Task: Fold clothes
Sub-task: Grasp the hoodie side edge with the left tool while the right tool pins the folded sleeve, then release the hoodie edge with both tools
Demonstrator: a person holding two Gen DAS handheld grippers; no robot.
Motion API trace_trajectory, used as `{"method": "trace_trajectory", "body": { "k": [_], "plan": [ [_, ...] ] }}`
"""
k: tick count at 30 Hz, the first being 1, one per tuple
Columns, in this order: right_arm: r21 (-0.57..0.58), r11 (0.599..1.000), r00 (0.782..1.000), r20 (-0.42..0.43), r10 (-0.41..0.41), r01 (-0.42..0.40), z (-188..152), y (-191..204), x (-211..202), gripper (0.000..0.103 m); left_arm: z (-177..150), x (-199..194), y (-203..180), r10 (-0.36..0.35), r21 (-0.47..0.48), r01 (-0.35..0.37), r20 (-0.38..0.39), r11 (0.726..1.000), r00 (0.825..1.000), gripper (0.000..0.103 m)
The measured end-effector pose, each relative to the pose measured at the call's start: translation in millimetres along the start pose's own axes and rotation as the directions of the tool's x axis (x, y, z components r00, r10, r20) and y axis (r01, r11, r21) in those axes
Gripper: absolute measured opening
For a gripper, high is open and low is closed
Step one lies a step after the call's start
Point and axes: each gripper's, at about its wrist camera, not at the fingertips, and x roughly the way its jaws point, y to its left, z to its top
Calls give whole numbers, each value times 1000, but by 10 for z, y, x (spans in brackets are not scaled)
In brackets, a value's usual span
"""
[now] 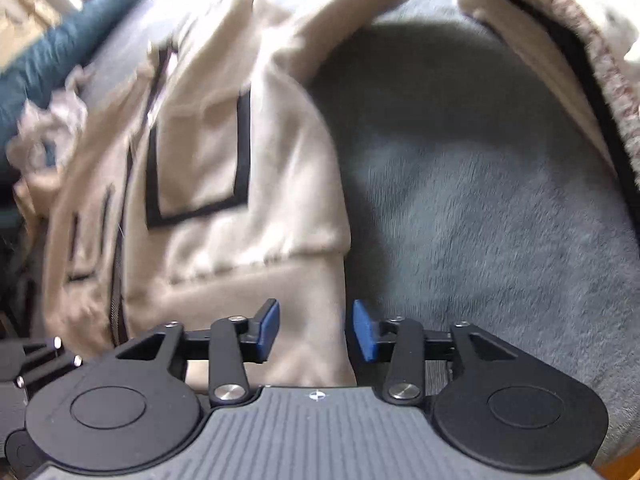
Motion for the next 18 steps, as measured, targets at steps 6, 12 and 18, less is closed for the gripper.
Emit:
{"method": "trace_trajectory", "body": {
  "k": [6, 12, 18],
  "plan": [
    [111, 993, 999, 24, 43, -45, 224, -96, 256, 46, 141, -15, 327, 26, -132, -19, 48, 991, 999, 30],
    [35, 999, 1000, 6, -26, 26, 211, 103, 267, 15, 334, 167, 514, 41, -156, -25, 99, 987, 994, 30],
    [28, 998, 997, -42, -61, 62, 303, 133, 317, 16, 366, 405, 677, 38, -237, -23, 61, 971, 997, 30]
  ]
}}
